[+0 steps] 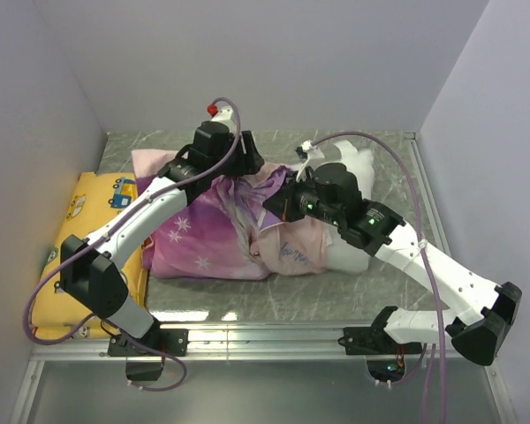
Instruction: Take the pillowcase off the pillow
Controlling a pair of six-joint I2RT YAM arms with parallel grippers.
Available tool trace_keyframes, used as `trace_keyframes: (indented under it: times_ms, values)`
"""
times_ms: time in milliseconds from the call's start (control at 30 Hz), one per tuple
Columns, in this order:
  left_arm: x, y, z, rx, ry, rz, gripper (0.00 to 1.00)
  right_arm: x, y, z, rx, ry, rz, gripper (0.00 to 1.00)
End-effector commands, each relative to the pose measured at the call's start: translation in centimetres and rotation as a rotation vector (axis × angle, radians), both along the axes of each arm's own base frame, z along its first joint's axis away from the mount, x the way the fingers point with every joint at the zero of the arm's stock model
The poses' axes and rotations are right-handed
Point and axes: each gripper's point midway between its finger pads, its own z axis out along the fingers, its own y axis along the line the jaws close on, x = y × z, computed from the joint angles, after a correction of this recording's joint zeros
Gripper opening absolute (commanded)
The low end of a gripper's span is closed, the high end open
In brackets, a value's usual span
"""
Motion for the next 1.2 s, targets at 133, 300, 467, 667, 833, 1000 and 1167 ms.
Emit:
trace_keyframes:
  times_ms: [133, 300, 467, 667, 833, 1000, 1167]
  values:
    - [-0.1, 2.1, 6.3, -0.068, -0.102, 0.133, 0.77, 3.0, 0.0, 0.1, 0.043, 0.004, -0.116, 0.00]
    - [-2.3, 4.7, 9.1, -0.128, -0.167, 0.192, 0.80, 4.2, -1.4, -2.3, 0.029, 0.043, -0.156, 0.00]
    - [-6.7, 5.0, 9.8, -0.171, -0.193, 0.085, 0.81, 5.4, -2.1, -2.4, 0.012, 0.046, -0.178, 0.00]
    - [-12.9, 1.3, 3.5, -0.161, -0.135, -0.073, 0.81, 7.4, -2.3, -2.0, 0.012, 0.057, -0.187, 0.00]
    - [-17.8, -4.7, -1.8, -0.193, -0.087, -0.213, 0.95, 8.1, -2.0, -2.2, 0.012, 0.061, -0.183, 0.02]
    - [-17.3, -7.7, -6.8, -0.036, -0.021, -0.144, 0.88, 7.8, -1.6, -2.6, 0.011, 0.081, -0.156, 0.07]
    - [-14.2, -5.5, -8.8, 0.138, 0.033, 0.121, 0.16, 7.0, -4.2, -1.1, -0.043, 0.015, -0.213, 0.60]
